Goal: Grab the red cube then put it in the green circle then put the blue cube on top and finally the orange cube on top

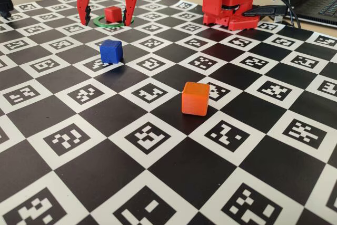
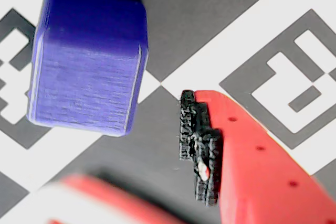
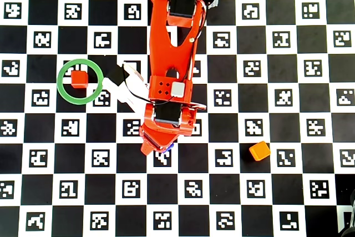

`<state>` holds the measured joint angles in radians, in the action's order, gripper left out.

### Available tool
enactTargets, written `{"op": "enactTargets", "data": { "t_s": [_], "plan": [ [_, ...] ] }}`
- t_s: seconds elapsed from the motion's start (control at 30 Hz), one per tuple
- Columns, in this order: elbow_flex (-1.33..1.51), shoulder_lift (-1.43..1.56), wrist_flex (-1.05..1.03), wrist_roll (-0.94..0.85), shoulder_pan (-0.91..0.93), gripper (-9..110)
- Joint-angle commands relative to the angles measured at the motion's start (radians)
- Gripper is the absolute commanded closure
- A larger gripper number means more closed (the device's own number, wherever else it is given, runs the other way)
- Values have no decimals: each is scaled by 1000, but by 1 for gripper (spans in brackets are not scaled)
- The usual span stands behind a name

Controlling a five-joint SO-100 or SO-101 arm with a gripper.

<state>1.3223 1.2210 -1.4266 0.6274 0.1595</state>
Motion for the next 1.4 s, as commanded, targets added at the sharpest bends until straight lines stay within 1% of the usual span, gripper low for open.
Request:
{"op": "enactTargets", "data": {
  "t_s": [0.0,0.67,1.17,1.37],
  "plan": [
    [-8,12,18,20,0,63],
    [55,-63,167,92,-41,63],
    [57,-109,206,98,-29,63],
    [63,-107,219,120,-14,67]
  ]
}}
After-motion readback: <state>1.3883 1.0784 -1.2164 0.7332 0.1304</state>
